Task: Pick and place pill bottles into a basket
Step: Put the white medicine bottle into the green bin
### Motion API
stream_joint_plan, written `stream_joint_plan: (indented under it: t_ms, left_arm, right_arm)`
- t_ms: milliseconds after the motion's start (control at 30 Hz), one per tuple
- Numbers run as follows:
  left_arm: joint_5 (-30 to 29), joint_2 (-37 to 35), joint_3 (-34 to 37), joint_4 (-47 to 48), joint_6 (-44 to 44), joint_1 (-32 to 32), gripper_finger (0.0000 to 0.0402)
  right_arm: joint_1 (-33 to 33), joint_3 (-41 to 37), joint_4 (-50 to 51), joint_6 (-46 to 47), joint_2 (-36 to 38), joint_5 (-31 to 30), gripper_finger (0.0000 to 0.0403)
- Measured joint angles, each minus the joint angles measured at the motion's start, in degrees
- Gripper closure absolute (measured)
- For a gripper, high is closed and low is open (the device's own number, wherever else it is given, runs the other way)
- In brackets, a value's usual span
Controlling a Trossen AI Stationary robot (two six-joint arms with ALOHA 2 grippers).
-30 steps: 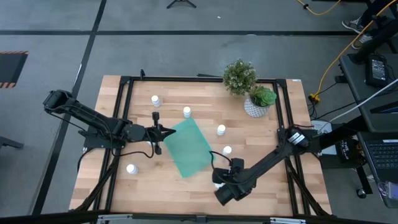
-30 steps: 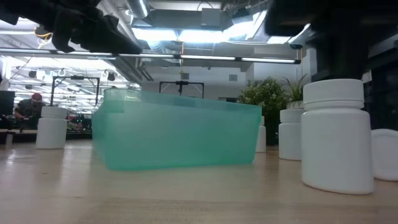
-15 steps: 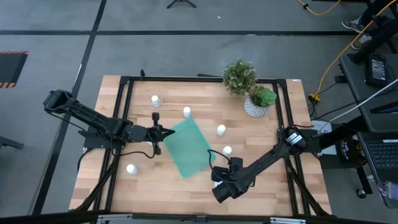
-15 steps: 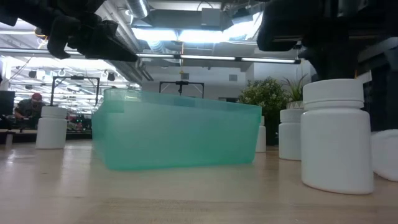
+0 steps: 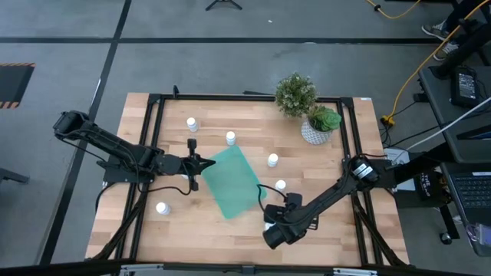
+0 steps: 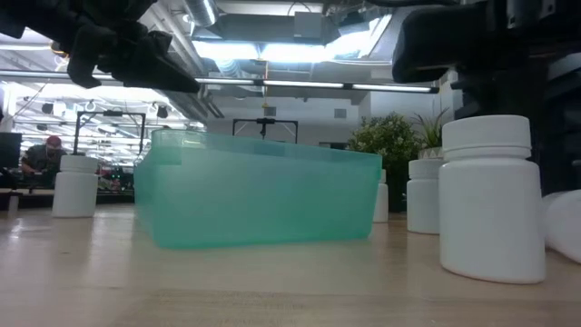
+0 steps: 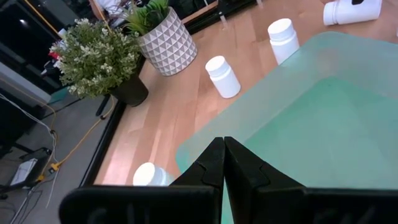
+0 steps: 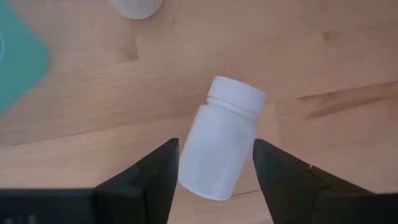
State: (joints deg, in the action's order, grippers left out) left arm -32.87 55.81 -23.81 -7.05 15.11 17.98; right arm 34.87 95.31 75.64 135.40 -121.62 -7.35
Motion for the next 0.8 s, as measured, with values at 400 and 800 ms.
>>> stream_joint_plan:
  t_ms: [400,800]
  left_arm:
    - [3.6,0.0,0.0,0.1,0.0,0.0,0.0398]
    - [4.1,0.0,0.0,0.1,0.0,0.0,0.0398]
  right_arm:
    - [-0.3,0.0,-0.7,0.6,-4.2,1.1,0.0195]
    - [-0.5,0.1,1.2,-2.2,-7.2,1.3,0.0195]
